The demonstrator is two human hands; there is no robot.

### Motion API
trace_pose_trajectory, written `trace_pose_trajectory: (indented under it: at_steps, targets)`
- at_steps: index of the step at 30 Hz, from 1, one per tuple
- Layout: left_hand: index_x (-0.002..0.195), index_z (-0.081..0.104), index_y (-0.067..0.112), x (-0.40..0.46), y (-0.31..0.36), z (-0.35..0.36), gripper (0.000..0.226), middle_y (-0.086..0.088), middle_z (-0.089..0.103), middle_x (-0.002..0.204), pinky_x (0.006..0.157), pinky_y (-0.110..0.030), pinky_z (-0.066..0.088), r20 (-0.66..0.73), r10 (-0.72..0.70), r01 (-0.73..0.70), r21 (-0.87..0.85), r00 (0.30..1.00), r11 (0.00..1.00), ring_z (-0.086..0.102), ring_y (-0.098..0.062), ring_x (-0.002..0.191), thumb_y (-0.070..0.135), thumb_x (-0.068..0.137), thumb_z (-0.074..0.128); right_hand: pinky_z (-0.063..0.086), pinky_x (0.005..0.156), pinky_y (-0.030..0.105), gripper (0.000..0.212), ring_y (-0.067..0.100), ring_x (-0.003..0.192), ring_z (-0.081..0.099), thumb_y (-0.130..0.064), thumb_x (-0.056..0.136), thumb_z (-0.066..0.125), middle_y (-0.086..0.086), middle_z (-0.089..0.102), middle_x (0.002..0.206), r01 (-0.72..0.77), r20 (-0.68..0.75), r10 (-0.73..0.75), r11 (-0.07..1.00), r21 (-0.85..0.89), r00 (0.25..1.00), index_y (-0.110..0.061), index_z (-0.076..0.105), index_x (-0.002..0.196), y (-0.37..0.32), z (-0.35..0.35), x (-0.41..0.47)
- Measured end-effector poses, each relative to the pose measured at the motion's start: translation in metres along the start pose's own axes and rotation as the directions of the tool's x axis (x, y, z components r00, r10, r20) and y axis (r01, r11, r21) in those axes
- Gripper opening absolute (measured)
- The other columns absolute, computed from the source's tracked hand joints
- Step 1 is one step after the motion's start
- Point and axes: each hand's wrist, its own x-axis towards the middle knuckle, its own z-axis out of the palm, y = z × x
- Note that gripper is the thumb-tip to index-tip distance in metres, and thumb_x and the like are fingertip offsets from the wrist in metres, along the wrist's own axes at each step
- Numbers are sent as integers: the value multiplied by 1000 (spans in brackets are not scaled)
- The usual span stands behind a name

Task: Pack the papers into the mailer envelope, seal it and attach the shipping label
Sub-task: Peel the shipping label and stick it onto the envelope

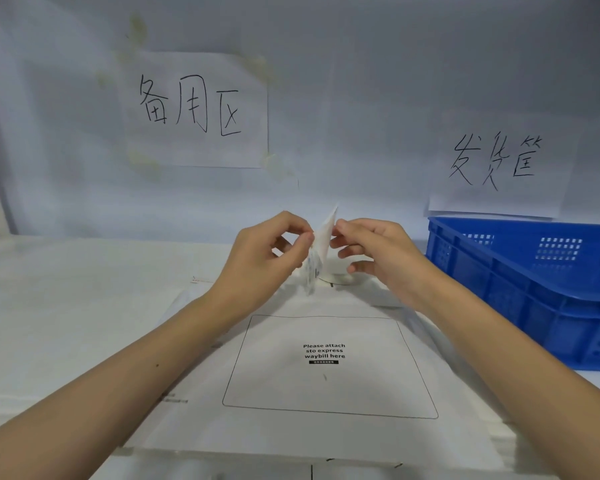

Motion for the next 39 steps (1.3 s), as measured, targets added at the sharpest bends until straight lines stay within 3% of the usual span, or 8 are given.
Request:
trace_pose_trajectory:
  at_steps: [4,8,11,24,29,33,36,39]
  targets:
    - [92,70,19,-1,0,1,11,10,69,90,64,-41,56,25,47,-47,17,999,999,66,-17,71,12,95,62,51,64,28,28,15,80,64,-37,93,60,4,72,88,-3,54,-1,997,75,999,-13,74,94,-5,3,-2]
    - [94,75,14,-1,-2,2,10,8,71,91,63,-19,48,63,128,-132,58,990,990,63,-10,72,13,93,65,52,66,31,38,17,81,66,-47,91,57,6,71,90,-24,91,15,994,109,996,-13,73,95,-7,4,-3]
    - [94,76,16,-1,-2,3,7,12,72,95,65,-11,44,85,121,-125,47,989,991,64,-4,77,15,91,70,53,64,29,32,17,80,67,-42,92,59,6,72,89,-14,110,2,994,110,994,-13,74,95,-8,3,-4]
    - [97,77,18,2,-8,1,14,13,73,106,70,-14,44,123,64,-67,25,990,997,60,2,73,21,83,78,57,60,31,25,22,71,67,-12,92,46,15,72,88,-106,20,104,986,126,994,-3,68,101,-5,-1,-1]
    - [98,73,25,10,-10,-10,9,15,68,105,64,-10,41,-10,50,-49,103,999,993,55,-4,64,20,91,69,53,48,28,20,22,63,68,-5,93,42,19,69,85,-160,-21,164,980,121,986,-1,62,91,-5,-1,-3]
    - [111,67,34,21,-18,-24,17,17,60,117,64,-15,41,-54,-154,160,144,987,976,50,-10,61,32,94,63,50,45,23,21,16,56,68,-6,95,43,15,73,79,-213,1,215,967,139,977,-1,63,95,-6,-4,-3]
    - [100,70,27,26,-21,-28,9,11,68,104,56,-21,39,-3,-323,323,8,947,947,45,-5,52,26,95,63,51,46,23,20,15,56,68,-7,95,44,13,74,77,-238,16,238,962,137,971,-1,63,98,-6,-5,-3]
    - [90,72,19,27,-21,-32,10,-1,68,90,53,-26,40,51,-406,409,-102,913,907,42,-11,56,15,93,64,52,47,23,23,15,58,69,-8,95,44,15,73,85,-261,20,261,955,140,965,1,62,107,-6,-5,-3]
